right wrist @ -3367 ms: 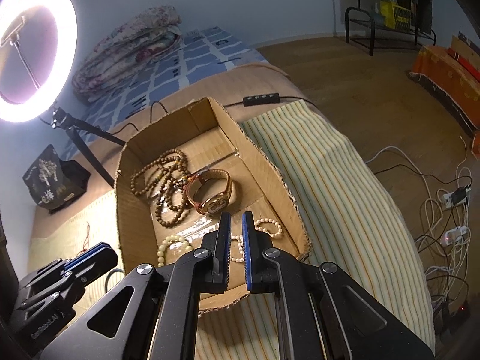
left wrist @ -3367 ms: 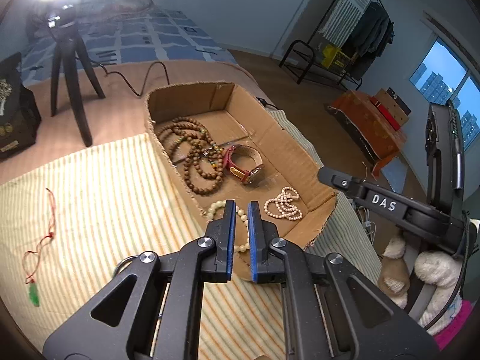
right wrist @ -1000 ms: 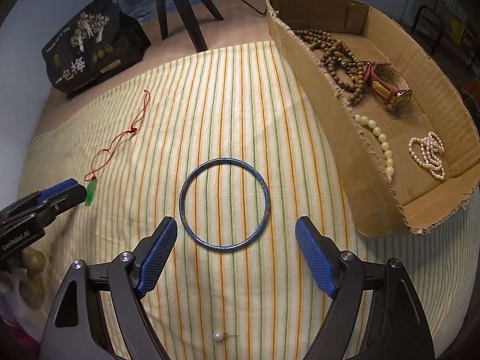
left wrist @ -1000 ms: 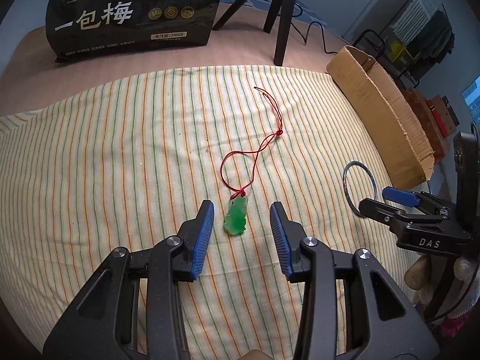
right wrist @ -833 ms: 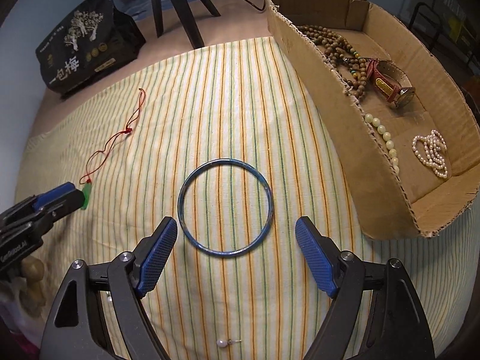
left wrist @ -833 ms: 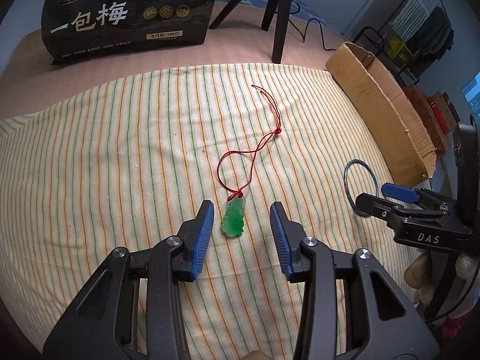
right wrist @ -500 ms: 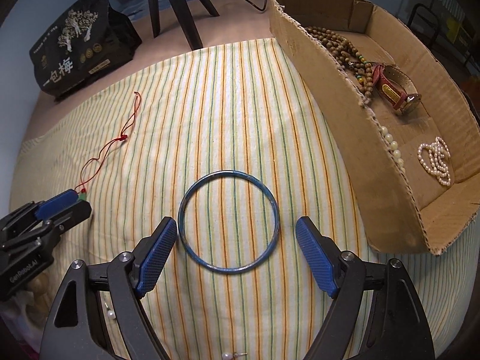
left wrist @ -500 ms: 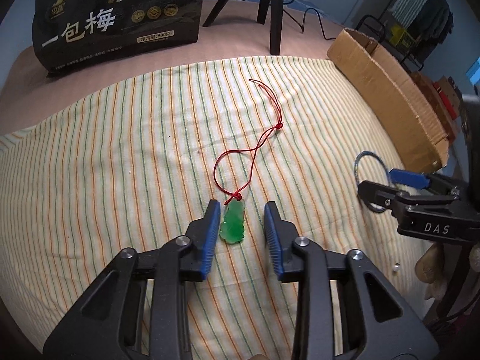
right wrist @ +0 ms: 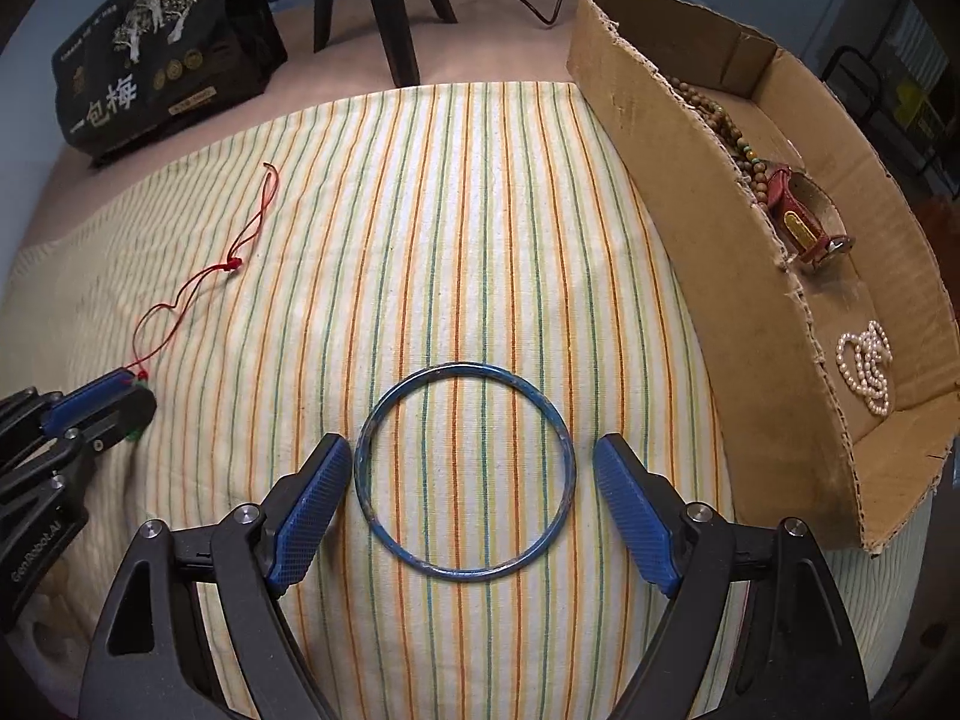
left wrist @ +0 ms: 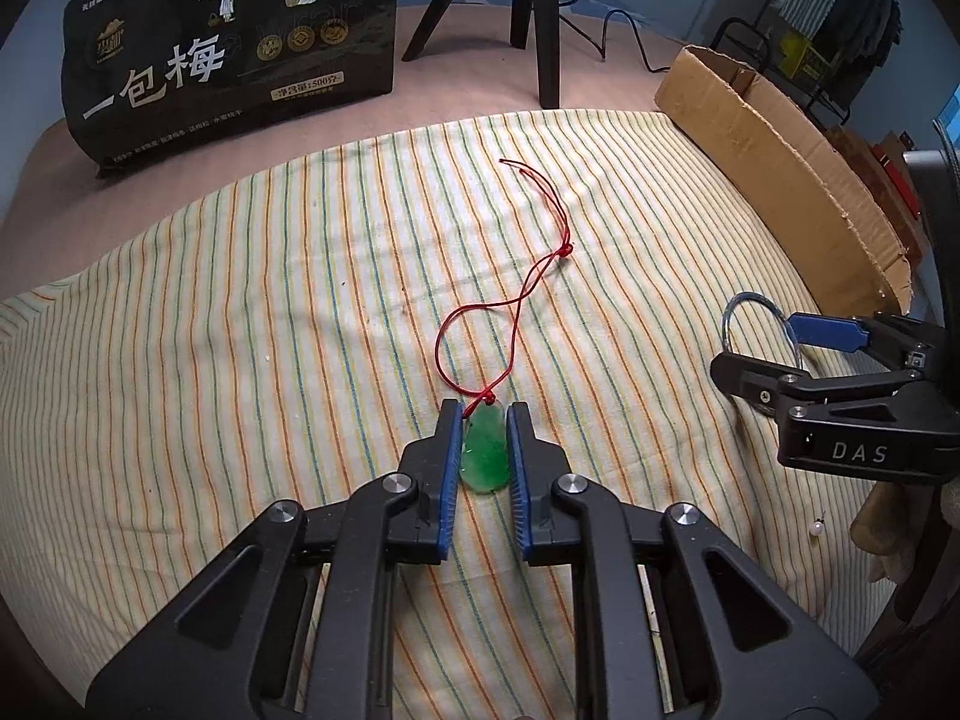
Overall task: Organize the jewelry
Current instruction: 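Close the left tool on the jade pendant while the right tool grips the blue bangle, then lift and carry the jade pendant and blue bangle in both tools over the box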
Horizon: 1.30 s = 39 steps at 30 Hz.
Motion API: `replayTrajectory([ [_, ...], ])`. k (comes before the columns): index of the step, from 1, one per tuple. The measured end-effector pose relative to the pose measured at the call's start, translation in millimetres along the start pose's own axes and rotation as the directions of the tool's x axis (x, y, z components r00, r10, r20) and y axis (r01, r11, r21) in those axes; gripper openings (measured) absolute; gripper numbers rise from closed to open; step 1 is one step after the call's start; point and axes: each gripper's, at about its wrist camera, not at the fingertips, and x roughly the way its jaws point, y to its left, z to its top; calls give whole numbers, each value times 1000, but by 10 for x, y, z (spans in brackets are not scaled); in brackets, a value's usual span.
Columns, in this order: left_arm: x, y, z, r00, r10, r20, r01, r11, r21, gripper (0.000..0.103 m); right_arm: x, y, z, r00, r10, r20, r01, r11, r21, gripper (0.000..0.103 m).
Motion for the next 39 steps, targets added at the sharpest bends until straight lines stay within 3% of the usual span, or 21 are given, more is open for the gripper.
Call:
replayTrajectory([
  [4,-38,10,4,1000,-4,2,4,1000,-8,13,0,16,-8,1000,7,2,-7,1000,-8,83],
  [8,-147,22,24,1000,-15,22,16,1000,-18,13,-68,-6,-51,1000,14,14,-14,1000,-15,71],
  [20,-575,29,70,994,-55,99,60,997,-49,13,-398,-72,-112,993,84,87,-85,996,3,71],
  [30,-1071,-97,223,971,-121,209,134,990,-52,13,-887,-131,-179,975,119,187,-117,993,-19,71],
  [39,-1346,-304,340,947,-176,269,189,982,-26,13,-1224,-421,-153,956,119,269,-122,993,-7,71],
])
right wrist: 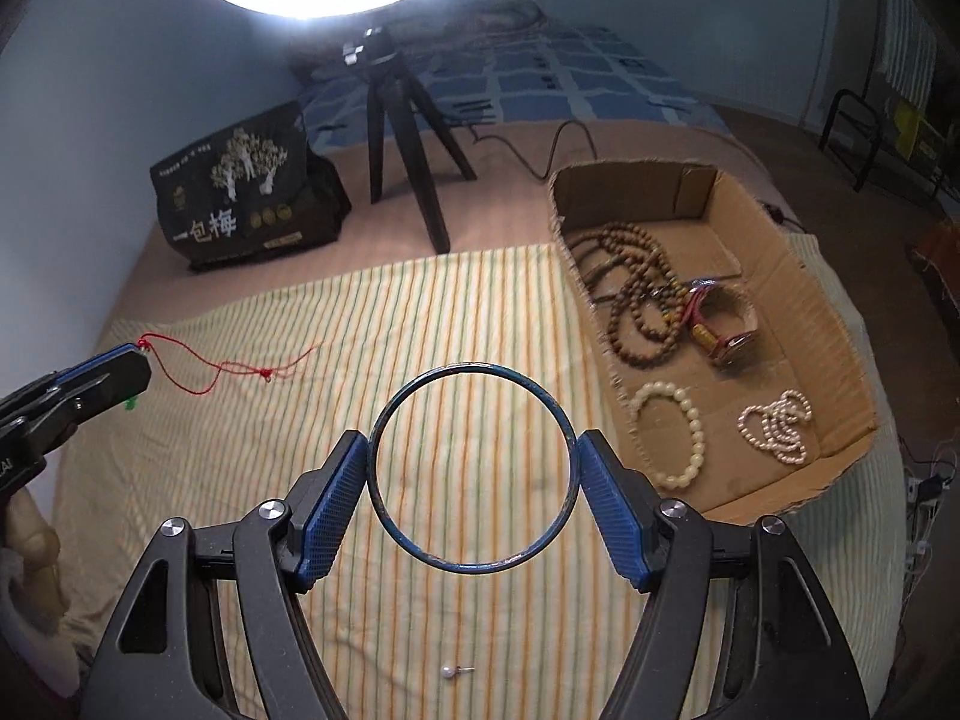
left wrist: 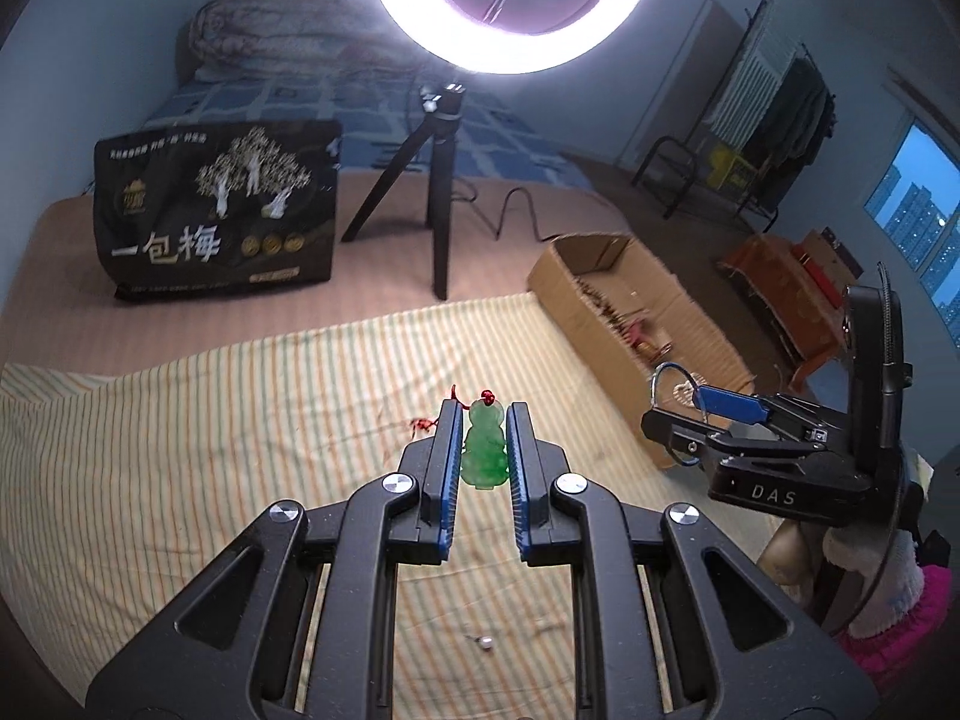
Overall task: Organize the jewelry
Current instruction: 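Lift and carry the jade pendant and blue bangle in both tools over the box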
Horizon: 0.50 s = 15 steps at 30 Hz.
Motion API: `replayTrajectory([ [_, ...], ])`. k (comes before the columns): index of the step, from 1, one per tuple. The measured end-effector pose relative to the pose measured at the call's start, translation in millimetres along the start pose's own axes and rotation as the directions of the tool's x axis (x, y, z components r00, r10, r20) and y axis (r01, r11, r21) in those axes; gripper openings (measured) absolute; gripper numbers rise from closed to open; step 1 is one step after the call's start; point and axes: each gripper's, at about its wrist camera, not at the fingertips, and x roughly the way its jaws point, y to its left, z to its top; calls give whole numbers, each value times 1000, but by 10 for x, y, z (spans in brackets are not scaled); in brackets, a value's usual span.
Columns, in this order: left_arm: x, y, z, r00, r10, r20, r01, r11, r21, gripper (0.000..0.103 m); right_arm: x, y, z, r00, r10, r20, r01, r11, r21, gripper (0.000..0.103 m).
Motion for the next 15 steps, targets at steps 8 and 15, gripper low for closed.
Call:
replayTrajectory([
  [8,-65,-315,111,998,-45,34,43,998,37,13,-241,-392,116,999,-9,52,6,998,64,71],
  [15,50,-602,207,997,-77,32,74,994,80,13,-383,-789,150,996,-38,82,27,991,128,71],
])
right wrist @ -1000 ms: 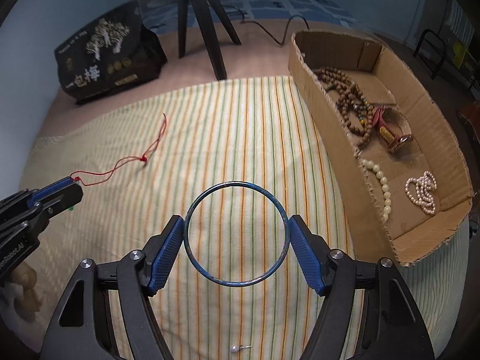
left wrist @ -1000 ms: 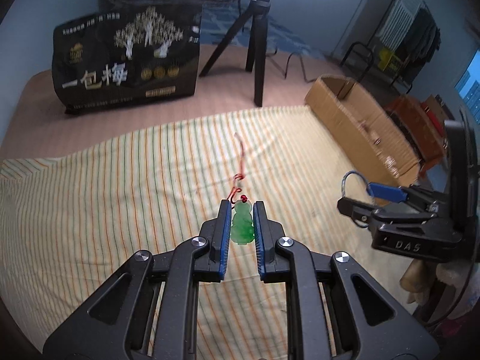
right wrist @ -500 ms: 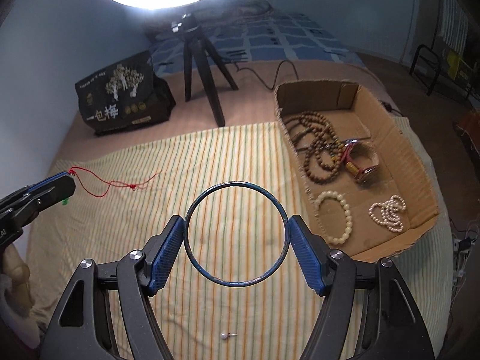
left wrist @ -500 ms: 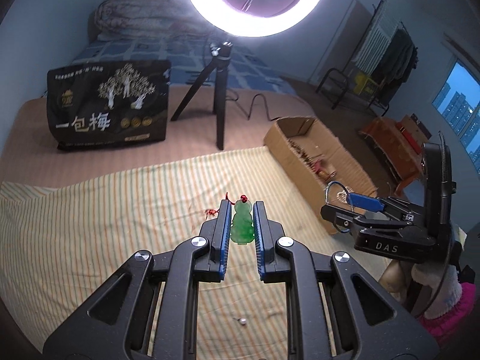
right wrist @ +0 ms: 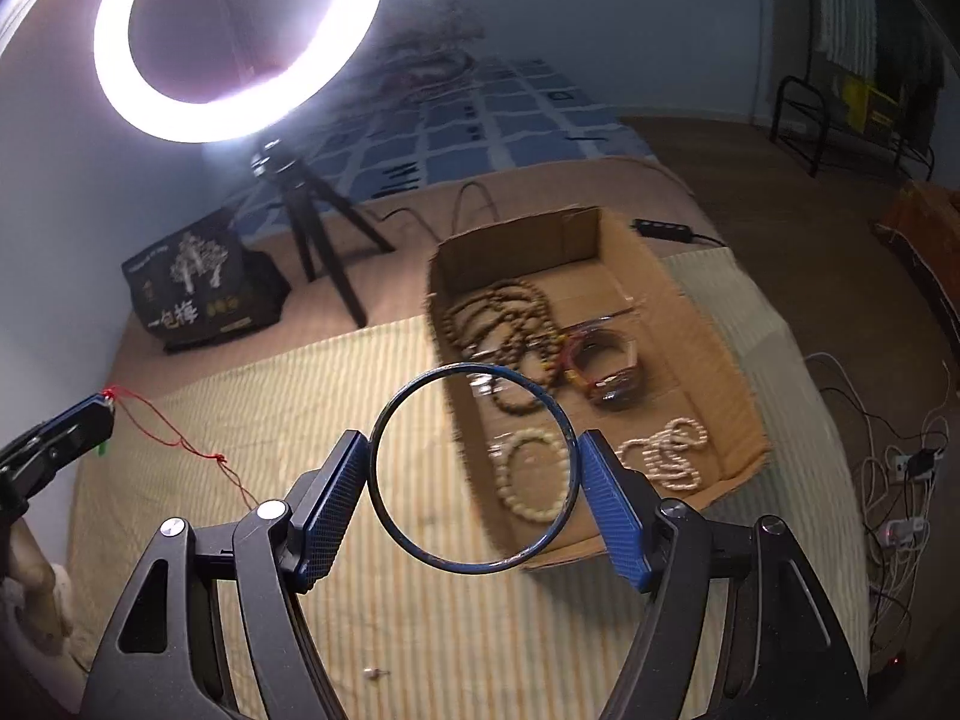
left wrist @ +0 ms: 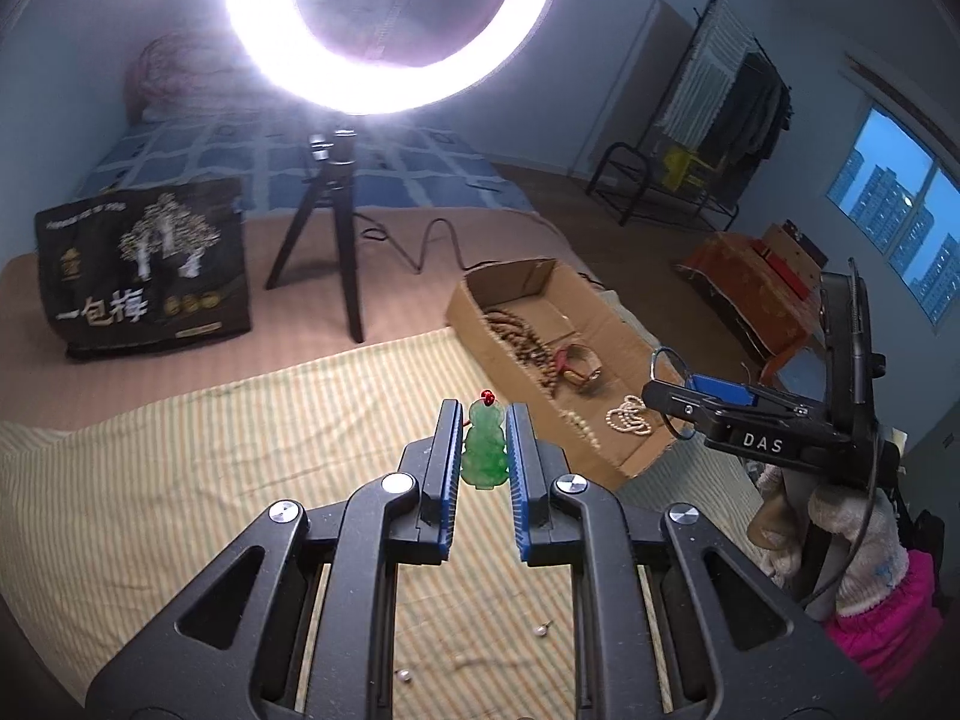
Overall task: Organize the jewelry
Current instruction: 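Lift and carry the jade pendant and blue bangle in both tools over the box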
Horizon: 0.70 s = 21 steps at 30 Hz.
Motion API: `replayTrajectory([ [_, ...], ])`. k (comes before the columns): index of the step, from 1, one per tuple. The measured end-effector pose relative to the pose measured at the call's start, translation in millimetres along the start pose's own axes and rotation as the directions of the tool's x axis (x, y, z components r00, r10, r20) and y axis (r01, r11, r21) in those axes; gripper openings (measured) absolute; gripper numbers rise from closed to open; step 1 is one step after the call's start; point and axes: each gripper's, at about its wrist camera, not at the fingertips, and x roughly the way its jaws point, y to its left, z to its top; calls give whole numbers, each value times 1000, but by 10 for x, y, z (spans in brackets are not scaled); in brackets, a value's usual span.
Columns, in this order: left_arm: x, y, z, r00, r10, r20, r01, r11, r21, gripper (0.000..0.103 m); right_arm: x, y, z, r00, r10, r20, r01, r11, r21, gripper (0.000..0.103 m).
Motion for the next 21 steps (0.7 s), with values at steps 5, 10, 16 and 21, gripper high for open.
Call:
replayTrajectory([
  [5,128,-148,139,1000,-20,6,20,1000,19,13,2,-203,21,999,-32,4,32,999,22,71],
  [10,237,-346,315,999,-46,22,45,998,44,13,45,-401,28,998,-60,-2,60,997,41,71],
  [16,412,-682,518,997,-77,29,74,993,93,13,101,-585,56,997,-74,-11,75,995,72,71],
  [21,548,-905,638,994,-102,27,98,988,119,13,169,-682,54,996,-91,-23,93,992,84,71],
])
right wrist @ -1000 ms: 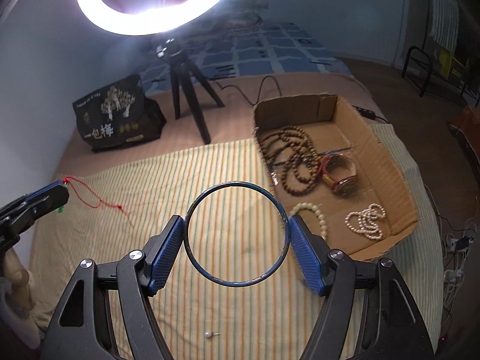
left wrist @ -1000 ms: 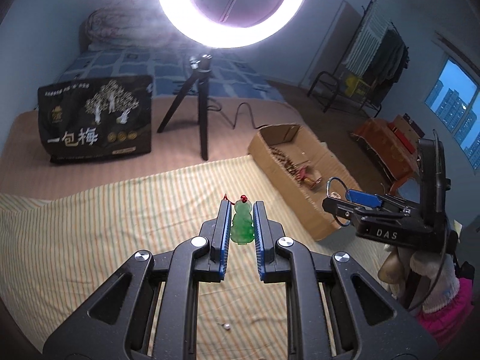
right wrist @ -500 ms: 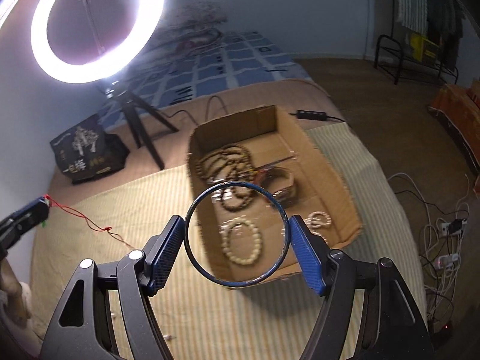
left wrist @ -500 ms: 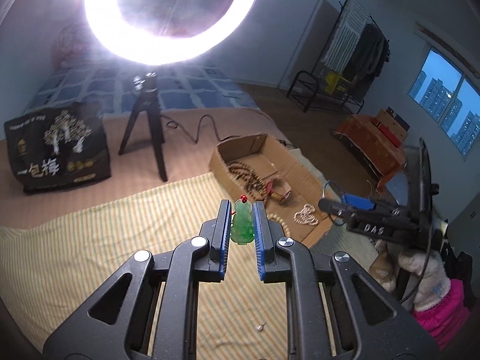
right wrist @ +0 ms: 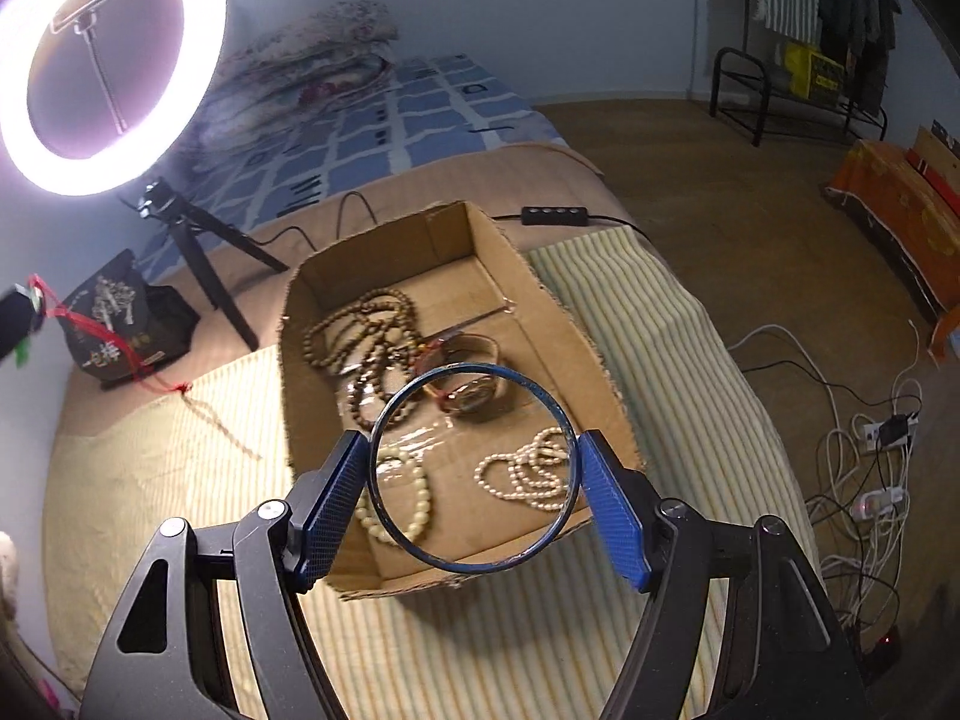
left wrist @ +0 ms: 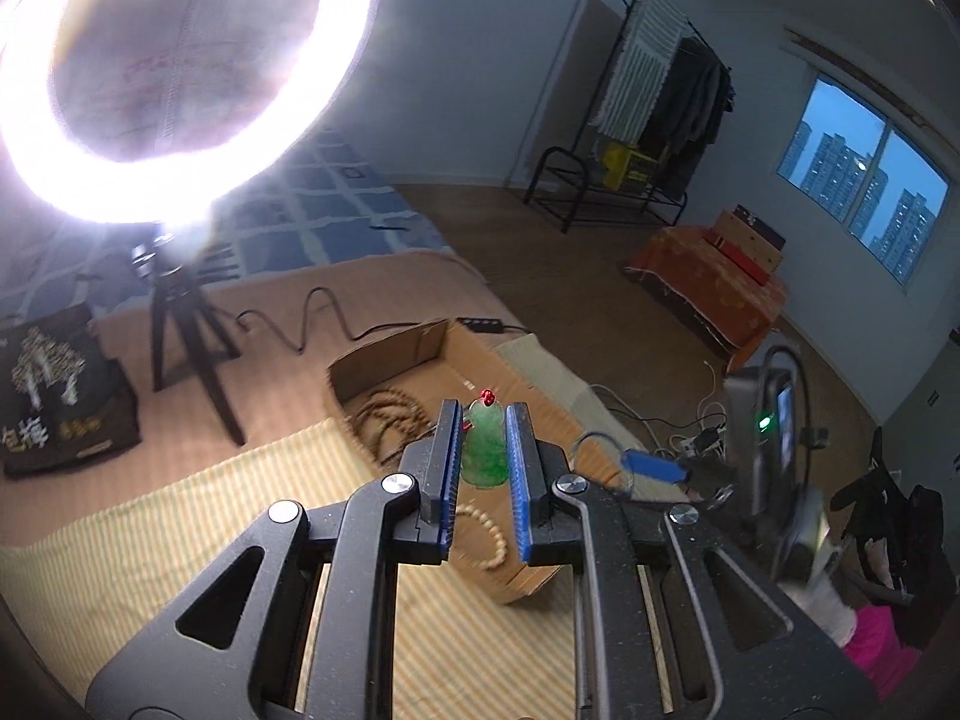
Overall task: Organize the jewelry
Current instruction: 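Lift and carry the jade pendant and blue bangle in both tools over the box, then open both tools to drop the pendant and bangle into the box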
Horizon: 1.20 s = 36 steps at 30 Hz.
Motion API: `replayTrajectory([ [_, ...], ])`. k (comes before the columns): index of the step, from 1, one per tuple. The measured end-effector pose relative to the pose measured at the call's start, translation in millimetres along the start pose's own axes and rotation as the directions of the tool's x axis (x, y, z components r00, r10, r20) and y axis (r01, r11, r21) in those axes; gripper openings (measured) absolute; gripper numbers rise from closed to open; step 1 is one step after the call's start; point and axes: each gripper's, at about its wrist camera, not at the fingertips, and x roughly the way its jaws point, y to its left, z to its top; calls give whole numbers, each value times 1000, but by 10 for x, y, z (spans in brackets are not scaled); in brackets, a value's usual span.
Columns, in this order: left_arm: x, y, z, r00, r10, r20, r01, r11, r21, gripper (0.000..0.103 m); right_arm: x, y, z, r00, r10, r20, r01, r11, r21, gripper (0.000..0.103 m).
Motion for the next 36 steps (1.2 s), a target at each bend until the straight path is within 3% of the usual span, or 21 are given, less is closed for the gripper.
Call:
replayTrajectory([
  [6,241,-101,88,1000,-16,-18,16,1000,-6,13,92,-135,14,1000,-7,-15,7,1000,29,71],
  [22,1030,174,-65,992,-9,-126,-2,997,-83,13,364,-235,-3,997,-35,-65,39,998,52,71],
  [36,1263,281,-220,982,40,-185,-53,997,-62,13,487,-150,-32,992,-96,-83,96,995,-7,71],
])
